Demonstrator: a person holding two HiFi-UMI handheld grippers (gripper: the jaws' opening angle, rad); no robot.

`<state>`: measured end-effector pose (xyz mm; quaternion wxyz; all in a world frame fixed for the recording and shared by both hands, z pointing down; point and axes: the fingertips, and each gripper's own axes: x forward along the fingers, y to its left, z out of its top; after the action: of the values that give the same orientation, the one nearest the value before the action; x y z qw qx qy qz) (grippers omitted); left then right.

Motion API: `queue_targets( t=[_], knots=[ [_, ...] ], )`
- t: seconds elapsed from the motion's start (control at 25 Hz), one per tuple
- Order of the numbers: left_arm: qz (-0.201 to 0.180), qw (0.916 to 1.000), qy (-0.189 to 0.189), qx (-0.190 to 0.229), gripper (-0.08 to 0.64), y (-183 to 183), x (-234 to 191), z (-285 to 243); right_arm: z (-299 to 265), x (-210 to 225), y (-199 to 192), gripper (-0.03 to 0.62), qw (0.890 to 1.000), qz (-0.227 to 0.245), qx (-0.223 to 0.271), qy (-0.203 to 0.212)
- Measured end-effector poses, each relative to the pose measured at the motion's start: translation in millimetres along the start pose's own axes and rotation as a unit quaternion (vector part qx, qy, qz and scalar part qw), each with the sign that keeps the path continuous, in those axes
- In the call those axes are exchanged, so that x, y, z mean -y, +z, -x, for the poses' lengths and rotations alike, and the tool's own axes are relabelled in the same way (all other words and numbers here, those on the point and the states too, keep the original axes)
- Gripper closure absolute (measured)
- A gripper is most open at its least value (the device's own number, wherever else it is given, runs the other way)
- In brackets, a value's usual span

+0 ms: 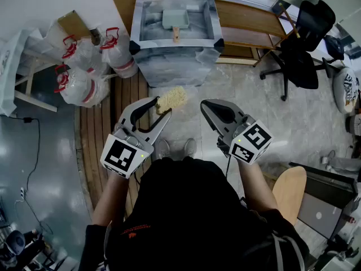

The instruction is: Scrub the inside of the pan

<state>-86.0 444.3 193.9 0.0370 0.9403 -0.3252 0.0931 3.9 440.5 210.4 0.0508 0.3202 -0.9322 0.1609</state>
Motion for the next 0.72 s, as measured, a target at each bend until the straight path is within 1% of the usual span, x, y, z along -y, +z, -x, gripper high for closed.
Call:
queue_targets(
  t=[0.12,0.32,0.56,0.72],
  knots=[
    [-0.013,0.9999,-0.004,0.005,0.401,-1.0,-1.1,-1.0,-0.4,1.6,0.8,0.588,1.000,0.001,0.000,-0.001],
    [-0.005,1.0000,-0.001,0.000,0.401,-1.3,-1.1,-4.1,-0.1,3.2,5.3,0.588,1.000,0.003,0.010,0.004],
    [-0.009,1.0000,0.003,-0.001,0.401,-3.9,3.0,-10.4,4.4,9.3,7.6,0.588,1.000,-0.008,0.015,0.012],
    [-0.035,0.9994,0.004,0.005,0.401,-3.2,12.2,-16.9,16.8,14.9,5.1,0.588,1.000,-0.003,0.013,0.018]
  ],
)
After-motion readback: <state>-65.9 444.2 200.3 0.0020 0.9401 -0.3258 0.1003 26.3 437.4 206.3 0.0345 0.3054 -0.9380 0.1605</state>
